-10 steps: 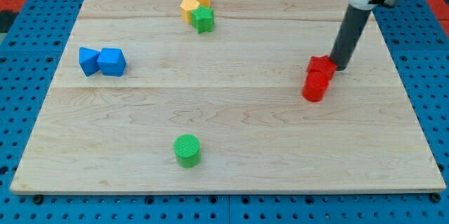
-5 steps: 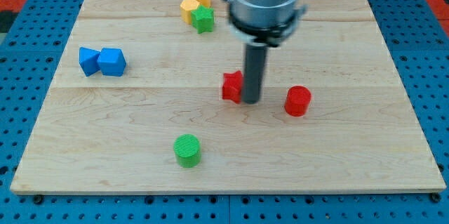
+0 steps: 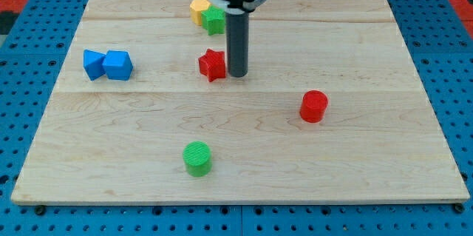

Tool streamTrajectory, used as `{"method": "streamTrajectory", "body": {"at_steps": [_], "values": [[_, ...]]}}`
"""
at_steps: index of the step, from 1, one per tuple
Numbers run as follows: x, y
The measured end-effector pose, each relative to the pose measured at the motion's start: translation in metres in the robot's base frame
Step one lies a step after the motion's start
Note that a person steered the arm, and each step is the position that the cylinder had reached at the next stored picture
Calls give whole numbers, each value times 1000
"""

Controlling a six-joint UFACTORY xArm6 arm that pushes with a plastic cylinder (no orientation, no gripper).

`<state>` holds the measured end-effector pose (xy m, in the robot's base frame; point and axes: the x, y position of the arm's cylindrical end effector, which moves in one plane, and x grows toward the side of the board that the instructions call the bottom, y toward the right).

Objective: Push the red star into the blue cube

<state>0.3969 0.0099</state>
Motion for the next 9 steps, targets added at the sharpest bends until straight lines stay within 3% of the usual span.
{"method": "streamTrajectory", "body": {"at_steps": [1,4,5,6,8,9], "values": [[-10,-4],[-10,-147],[17,-63],[35,-101],[30,-203],[39,-122]]}}
